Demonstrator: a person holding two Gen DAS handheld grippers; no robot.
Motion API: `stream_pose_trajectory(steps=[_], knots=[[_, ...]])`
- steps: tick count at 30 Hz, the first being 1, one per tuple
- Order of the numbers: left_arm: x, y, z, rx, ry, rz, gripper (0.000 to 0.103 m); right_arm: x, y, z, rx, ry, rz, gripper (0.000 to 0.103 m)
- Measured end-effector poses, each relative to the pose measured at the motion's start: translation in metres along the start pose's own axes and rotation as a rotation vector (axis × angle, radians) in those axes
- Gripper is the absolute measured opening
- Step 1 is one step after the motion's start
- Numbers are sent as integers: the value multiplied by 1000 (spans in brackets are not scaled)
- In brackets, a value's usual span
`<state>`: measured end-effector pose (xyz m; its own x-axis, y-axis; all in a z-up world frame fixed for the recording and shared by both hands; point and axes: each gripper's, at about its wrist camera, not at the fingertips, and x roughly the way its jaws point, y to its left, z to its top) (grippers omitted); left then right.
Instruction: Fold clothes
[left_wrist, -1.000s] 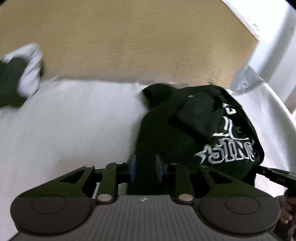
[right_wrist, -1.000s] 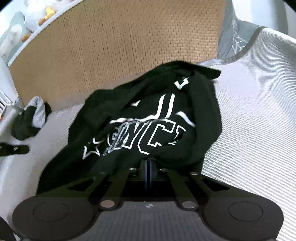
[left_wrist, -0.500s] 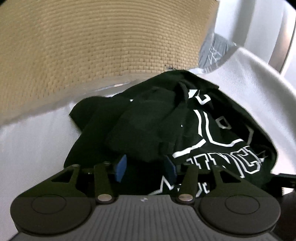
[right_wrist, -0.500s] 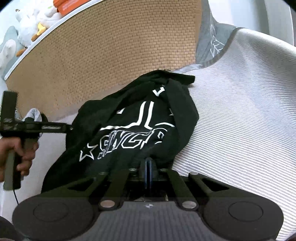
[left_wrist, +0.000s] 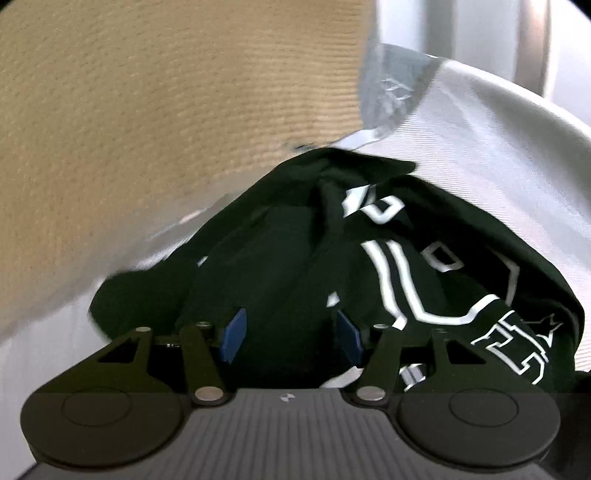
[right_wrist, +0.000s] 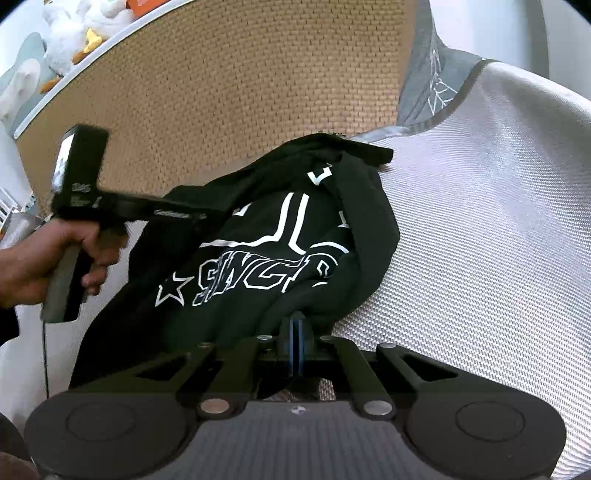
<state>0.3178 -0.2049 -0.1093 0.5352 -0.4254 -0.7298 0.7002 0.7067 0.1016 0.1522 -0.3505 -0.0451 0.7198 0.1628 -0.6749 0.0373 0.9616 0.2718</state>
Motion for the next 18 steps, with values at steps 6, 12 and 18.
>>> stream_pose_trajectory(steps=[6, 12, 18], knots=[[28, -11, 14, 87, 16, 49, 17, -1, 3, 0, -15, 6, -3, 3], [23, 1, 16, 85, -24, 84, 8, 0, 3, -1, -15, 11, -8, 4], [-12, 41, 22, -41, -115, 144, 7, 3, 3, 0, -1, 11, -12, 4]])
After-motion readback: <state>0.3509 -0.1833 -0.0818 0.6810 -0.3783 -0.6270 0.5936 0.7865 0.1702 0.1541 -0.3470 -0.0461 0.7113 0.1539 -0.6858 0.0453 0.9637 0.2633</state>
